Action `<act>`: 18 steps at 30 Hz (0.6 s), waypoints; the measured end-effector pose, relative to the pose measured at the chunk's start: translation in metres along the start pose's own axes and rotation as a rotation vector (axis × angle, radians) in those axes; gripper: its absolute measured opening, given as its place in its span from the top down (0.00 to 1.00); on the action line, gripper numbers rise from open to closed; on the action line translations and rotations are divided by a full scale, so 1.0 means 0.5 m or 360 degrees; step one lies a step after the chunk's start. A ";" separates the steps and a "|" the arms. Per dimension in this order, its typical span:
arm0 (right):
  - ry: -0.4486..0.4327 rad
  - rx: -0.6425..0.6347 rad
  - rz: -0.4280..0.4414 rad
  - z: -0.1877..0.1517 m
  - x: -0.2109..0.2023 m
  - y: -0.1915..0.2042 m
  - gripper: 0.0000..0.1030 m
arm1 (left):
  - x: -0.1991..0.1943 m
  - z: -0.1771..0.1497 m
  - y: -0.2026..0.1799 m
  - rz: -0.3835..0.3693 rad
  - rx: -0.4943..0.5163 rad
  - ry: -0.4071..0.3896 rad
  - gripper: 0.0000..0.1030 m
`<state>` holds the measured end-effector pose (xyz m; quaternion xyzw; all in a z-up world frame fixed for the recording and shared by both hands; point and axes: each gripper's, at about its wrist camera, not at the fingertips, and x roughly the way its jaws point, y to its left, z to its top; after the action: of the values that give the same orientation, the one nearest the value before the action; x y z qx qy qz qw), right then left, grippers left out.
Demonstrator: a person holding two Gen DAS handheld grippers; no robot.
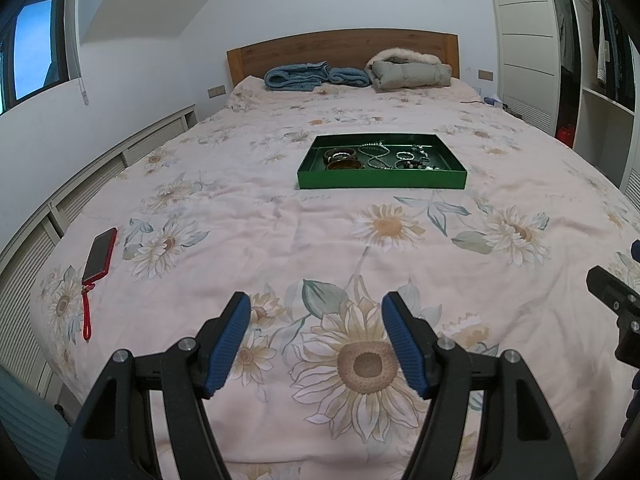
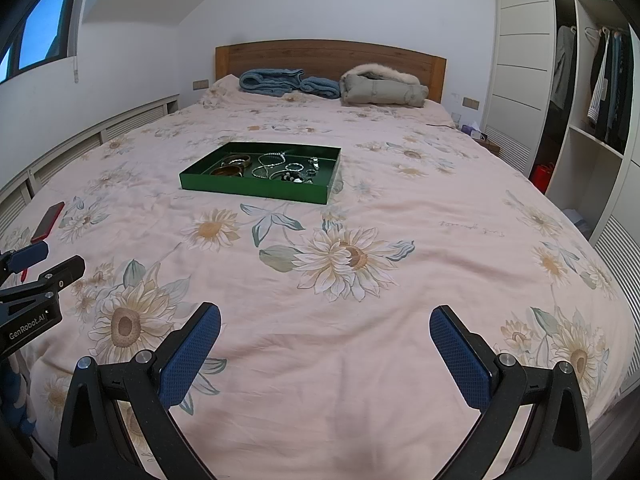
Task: Organize jewelry
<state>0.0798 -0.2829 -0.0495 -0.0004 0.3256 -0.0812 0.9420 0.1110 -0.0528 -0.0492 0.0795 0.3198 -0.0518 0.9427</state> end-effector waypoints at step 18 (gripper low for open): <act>0.0004 0.0002 -0.0004 -0.005 0.001 0.000 0.00 | -0.005 0.008 0.007 -0.0008 -0.0019 -0.0003 0.35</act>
<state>0.0784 -0.2830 -0.0517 -0.0002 0.3267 -0.0827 0.9415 0.1121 -0.0500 -0.0442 0.0731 0.3194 -0.0524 0.9433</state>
